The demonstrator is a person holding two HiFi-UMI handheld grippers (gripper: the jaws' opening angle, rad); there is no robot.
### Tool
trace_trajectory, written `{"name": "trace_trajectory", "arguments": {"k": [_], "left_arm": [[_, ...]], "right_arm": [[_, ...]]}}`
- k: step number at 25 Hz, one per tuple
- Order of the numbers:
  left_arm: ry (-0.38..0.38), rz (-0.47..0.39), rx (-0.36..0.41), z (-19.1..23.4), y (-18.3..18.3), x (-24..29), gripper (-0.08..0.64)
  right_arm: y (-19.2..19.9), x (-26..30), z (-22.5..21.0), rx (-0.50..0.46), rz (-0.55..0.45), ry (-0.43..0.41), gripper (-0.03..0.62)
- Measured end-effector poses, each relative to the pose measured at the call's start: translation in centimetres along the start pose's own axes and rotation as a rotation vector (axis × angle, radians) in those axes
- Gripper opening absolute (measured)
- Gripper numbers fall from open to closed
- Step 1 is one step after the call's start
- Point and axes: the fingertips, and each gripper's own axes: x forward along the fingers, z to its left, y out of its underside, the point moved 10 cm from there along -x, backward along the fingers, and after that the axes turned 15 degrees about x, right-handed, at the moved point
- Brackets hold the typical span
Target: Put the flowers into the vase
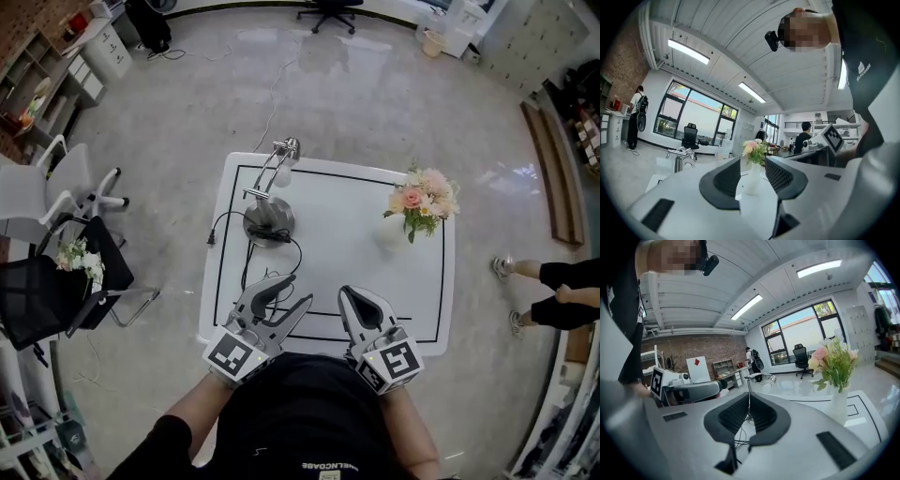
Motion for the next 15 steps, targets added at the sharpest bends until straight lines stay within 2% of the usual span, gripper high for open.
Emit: {"name": "trace_trajectory", "arguments": {"k": [5, 11, 15], "left_arm": [[-0.031, 0.018, -0.081, -0.6, 1.1, -0.7, 0.104], [-0.01, 0.021, -0.077, -1.3, 1.3, -0.3, 0.019], [-0.008, 0.032, -0.082, -1.0, 1.1, -0.1, 0.006]], "right_arm": [[-0.4, 0.2, 0.9, 0.016, -0.012, 0.007, 0.012], [1.1, -0.1, 0.5, -0.005, -0.005, 0.0, 0.012], [1.2, -0.2, 0.9, -0.024, -0.014, 0.008, 0.012]]}}
